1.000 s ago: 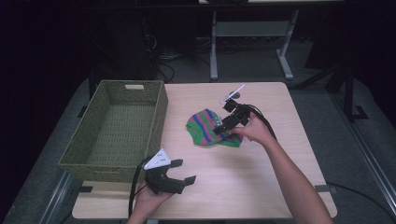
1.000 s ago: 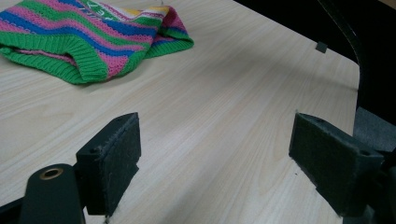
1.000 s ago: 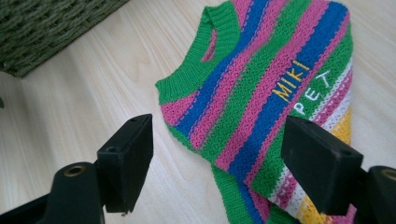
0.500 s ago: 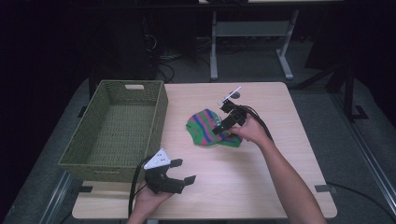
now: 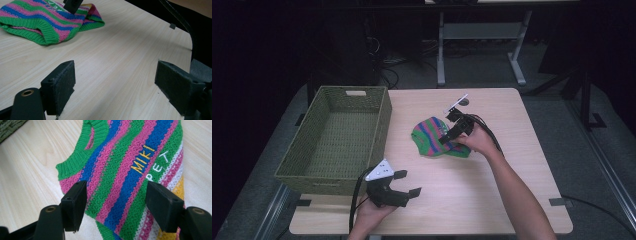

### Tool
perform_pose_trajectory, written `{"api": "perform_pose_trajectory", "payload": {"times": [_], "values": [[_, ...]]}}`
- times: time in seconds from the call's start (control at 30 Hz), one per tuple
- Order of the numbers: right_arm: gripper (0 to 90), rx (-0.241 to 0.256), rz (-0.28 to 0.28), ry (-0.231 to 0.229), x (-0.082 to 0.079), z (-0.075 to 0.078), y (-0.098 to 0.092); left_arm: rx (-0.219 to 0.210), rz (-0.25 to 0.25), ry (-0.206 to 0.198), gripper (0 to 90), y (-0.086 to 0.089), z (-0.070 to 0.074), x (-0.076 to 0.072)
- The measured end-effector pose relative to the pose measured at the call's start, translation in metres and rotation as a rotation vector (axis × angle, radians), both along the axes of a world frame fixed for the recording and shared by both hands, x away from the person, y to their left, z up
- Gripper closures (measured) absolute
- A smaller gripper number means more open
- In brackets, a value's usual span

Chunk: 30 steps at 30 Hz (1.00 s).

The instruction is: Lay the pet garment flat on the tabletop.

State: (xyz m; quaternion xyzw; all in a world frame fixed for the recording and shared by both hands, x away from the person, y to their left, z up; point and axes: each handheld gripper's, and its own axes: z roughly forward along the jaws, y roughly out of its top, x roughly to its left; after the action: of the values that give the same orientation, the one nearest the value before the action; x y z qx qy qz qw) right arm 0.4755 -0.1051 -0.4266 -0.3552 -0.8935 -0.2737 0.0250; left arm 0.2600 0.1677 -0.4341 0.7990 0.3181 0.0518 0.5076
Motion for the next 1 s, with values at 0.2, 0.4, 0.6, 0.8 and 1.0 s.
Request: {"api": "perform_pose_trajectory", "payload": {"times": [0.2, 0.4, 0.6, 0.8, 1.0], "values": [[33.9, -0.010, -0.010, 0.001, 0.002, -0.003, 0.001, 0.003, -0.002, -0.002, 16.4, -0.001, 0.000, 0.000], [36.2, -0.048, 0.006, -0.021, 0.000, -0.009, 0.010, 0.007, -0.007, -0.002, 16.4, -0.001, 0.001, -0.001], [39.2, -0.108, -0.012, -0.049, 0.000, -0.014, 0.017, -0.017, -0.014, 0.013, 16.5, 0.000, 0.001, 0.000], [43.4, -0.144, -0.026, -0.085, -0.001, -0.015, 0.019, -0.007, -0.012, 0.012, 16.5, -0.001, 0.000, 0.001], [47.1, -0.152, -0.033, -0.099, -0.003, -0.018, 0.021, -0.012, -0.008, 0.006, 16.7, -0.001, 0.000, 0.000]]}}
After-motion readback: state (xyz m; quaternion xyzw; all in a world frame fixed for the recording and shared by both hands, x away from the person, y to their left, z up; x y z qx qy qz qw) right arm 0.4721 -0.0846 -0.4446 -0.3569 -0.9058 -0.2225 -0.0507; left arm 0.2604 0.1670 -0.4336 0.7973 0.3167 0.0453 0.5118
